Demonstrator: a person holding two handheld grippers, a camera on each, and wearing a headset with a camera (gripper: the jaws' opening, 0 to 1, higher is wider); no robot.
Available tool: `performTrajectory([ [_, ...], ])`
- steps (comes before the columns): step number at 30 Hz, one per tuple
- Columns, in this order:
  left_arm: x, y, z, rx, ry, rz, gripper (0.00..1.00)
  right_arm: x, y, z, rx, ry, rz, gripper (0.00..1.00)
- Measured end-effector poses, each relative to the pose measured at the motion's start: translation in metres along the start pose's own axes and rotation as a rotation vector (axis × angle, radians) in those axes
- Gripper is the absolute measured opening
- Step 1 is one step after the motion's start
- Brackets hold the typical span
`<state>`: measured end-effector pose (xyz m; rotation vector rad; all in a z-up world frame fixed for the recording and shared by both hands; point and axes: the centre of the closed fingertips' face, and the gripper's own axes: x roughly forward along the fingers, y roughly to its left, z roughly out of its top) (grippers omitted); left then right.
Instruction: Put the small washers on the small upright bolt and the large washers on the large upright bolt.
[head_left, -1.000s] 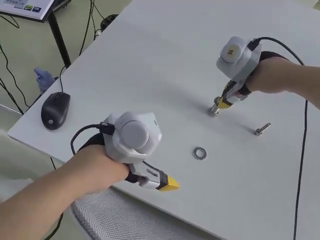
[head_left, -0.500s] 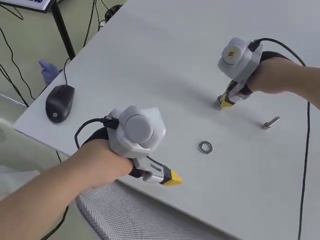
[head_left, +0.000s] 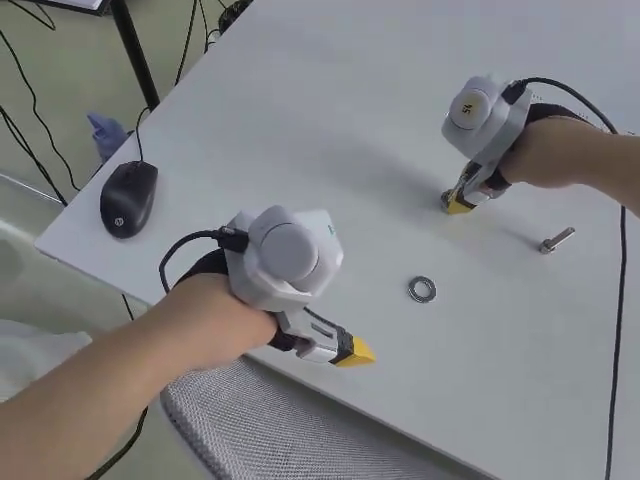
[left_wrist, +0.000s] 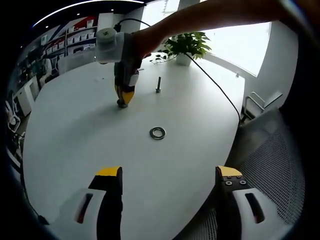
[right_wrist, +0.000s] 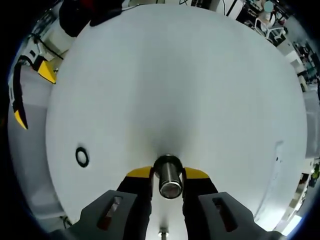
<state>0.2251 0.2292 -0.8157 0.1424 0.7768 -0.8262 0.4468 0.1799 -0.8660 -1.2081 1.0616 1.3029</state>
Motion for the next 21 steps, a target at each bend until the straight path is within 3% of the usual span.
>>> performTrajectory([
  [16, -0.0003, -0.0041, -0.0052, 0.004, 0.018, -0.017, 0.72, -0.0031, 0.0053, -0.0049, 0.006, -0.002, 0.013, 0.24],
  [21, -0.0036, -0.0052, -0.0037, 0.011, 0.017, -0.014, 0.72, -0.0041, 0.0054, -0.0026, -0.008, -0.019, -0.004, 0.37],
])
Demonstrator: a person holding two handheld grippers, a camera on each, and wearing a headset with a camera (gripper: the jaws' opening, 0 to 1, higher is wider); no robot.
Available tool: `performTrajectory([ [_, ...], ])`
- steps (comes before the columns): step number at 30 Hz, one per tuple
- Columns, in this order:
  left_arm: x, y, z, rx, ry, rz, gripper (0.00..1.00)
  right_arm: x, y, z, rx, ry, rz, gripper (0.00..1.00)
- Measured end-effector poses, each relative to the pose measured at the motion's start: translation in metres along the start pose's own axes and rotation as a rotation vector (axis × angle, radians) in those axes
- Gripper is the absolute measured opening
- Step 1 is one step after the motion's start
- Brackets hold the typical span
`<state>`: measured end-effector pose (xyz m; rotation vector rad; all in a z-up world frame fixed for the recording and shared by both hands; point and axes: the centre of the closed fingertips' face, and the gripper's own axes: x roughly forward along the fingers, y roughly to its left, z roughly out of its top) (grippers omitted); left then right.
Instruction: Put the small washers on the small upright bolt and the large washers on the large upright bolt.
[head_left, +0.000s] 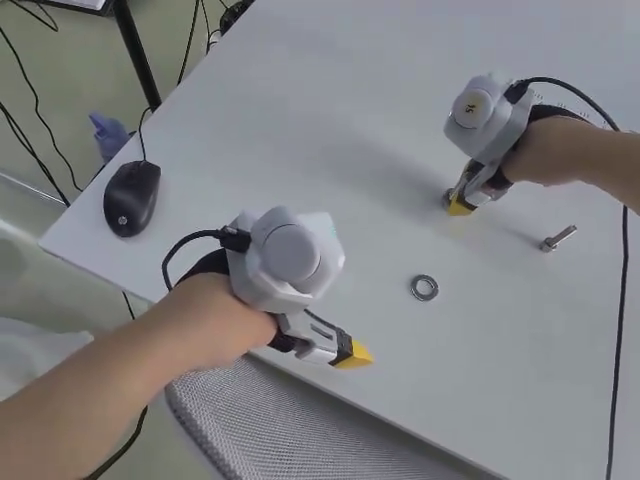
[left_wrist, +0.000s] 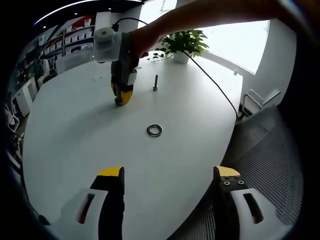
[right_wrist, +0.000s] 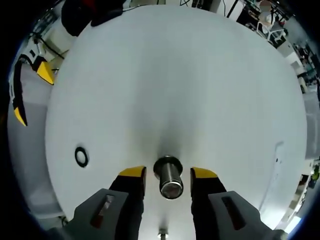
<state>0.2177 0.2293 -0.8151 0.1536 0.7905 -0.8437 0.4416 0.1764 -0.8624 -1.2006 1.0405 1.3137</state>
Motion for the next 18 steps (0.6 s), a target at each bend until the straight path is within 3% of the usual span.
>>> performTrajectory([
  [3, -0.002, 0.0, 0.0, 0.005, 0.003, 0.003, 0.72, 0.003, -0.003, -0.001, 0.024, 0.0, 0.017, 0.37],
  [10, -0.003, -0.003, 0.001, 0.012, -0.005, 0.003, 0.72, -0.01, -0.003, 0.002, 0.049, -0.029, 0.016, 0.37],
  [12, -0.003, -0.004, 0.001, 0.015, -0.008, 0.003, 0.72, -0.016, 0.001, 0.006, 0.112, -0.062, 0.04, 0.37],
  [18, -0.005, -0.009, 0.002, 0.018, -0.013, -0.003, 0.72, -0.035, -0.001, 0.005, 0.102, -0.083, 0.007, 0.38],
])
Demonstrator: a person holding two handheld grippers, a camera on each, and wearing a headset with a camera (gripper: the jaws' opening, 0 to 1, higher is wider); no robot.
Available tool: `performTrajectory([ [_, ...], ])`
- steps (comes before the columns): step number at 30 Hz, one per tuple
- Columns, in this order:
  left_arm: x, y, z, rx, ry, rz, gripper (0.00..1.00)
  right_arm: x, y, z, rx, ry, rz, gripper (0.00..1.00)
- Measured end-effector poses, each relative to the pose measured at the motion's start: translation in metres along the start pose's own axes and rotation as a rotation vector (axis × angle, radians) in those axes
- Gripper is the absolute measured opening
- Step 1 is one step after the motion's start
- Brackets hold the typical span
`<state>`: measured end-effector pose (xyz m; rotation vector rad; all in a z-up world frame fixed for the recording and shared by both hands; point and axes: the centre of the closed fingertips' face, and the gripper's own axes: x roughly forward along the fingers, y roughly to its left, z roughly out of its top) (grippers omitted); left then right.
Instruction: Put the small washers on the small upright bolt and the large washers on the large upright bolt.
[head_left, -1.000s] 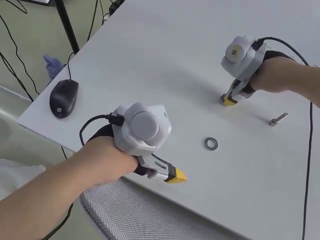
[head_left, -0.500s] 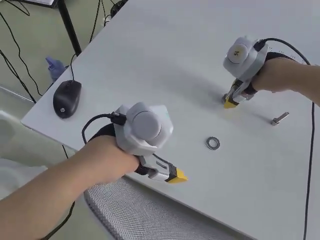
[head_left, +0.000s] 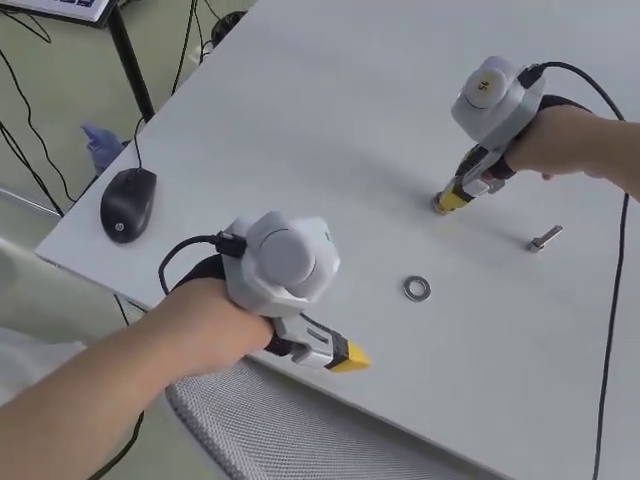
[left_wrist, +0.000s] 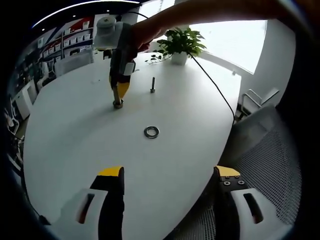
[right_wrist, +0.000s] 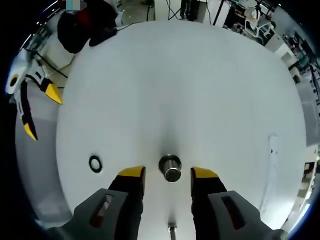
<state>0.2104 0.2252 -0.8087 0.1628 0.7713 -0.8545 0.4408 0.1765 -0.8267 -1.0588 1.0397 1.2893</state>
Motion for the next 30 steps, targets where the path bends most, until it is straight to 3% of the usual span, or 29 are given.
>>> performTrajectory([
  [5, -0.003, -0.001, 0.001, 0.003, 0.003, 0.001, 0.72, -0.006, 0.0, -0.001, -0.012, 0.0, -0.014, 0.38],
  [10, -0.01, -0.004, 0.005, 0.014, 0.006, 0.004, 0.72, -0.019, 0.003, 0.008, 0.006, -0.046, -0.013, 0.39],
  [16, -0.018, -0.007, 0.009, 0.016, 0.001, 0.009, 0.72, -0.025, 0.01, 0.009, 0.013, -0.057, -0.018, 0.39],
  [25, -0.028, 0.001, 0.006, -0.005, -0.008, 0.033, 0.71, -0.033, 0.044, 0.004, -0.019, -0.06, -0.012, 0.39],
  [30, -0.034, 0.01, 0.011, -0.004, -0.018, 0.053, 0.72, -0.036, 0.069, 0.003, -0.023, -0.077, -0.004, 0.39],
])
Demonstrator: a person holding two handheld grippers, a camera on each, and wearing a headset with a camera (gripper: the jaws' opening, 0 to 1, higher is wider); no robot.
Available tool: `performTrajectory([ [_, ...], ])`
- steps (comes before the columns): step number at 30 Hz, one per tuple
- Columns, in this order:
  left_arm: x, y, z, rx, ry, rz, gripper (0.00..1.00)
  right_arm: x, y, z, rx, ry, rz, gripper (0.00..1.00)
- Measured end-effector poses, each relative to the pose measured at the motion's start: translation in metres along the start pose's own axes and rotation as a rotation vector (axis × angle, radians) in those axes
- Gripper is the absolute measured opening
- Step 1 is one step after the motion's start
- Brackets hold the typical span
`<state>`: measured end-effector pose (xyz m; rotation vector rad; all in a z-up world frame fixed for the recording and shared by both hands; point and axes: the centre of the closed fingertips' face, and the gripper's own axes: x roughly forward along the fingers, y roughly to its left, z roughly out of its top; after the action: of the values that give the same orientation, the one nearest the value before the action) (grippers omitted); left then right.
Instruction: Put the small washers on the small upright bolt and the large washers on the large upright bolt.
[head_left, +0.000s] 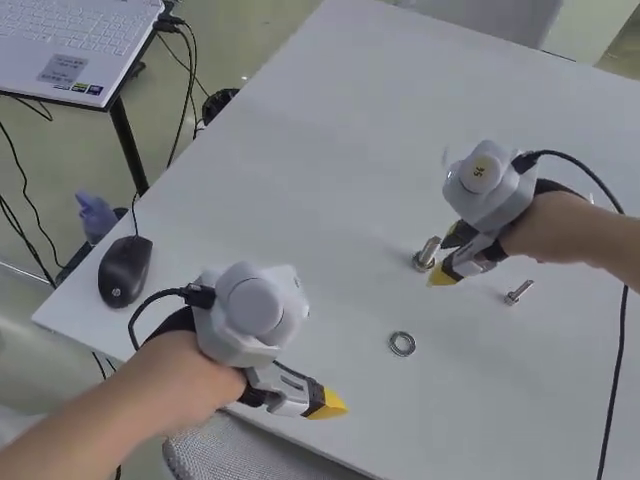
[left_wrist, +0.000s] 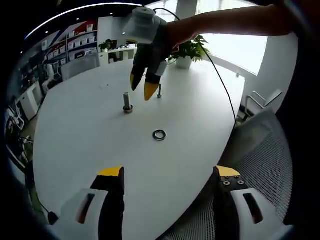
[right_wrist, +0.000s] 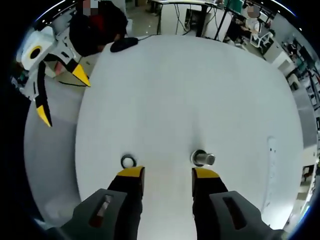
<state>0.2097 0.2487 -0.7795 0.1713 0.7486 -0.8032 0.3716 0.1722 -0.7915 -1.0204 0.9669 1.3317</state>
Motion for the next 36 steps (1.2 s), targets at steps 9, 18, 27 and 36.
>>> performTrajectory([
  [9, 0.004, 0.0, 0.009, 0.018, -0.012, -0.01, 0.72, -0.006, 0.029, 0.005, -0.019, -0.027, 0.012, 0.41],
  [18, 0.008, -0.003, 0.01, 0.03, -0.018, -0.015, 0.73, 0.006, 0.051, -0.003, -0.051, -0.028, 0.035, 0.42],
  [27, 0.007, -0.005, 0.003, 0.013, -0.013, -0.016, 0.73, 0.03, 0.071, -0.017, -0.037, -0.016, 0.069, 0.42],
  [36, 0.008, -0.013, 0.005, 0.011, -0.022, -0.024, 0.73, 0.063, 0.067, -0.025, -0.02, -0.021, 0.039, 0.42],
])
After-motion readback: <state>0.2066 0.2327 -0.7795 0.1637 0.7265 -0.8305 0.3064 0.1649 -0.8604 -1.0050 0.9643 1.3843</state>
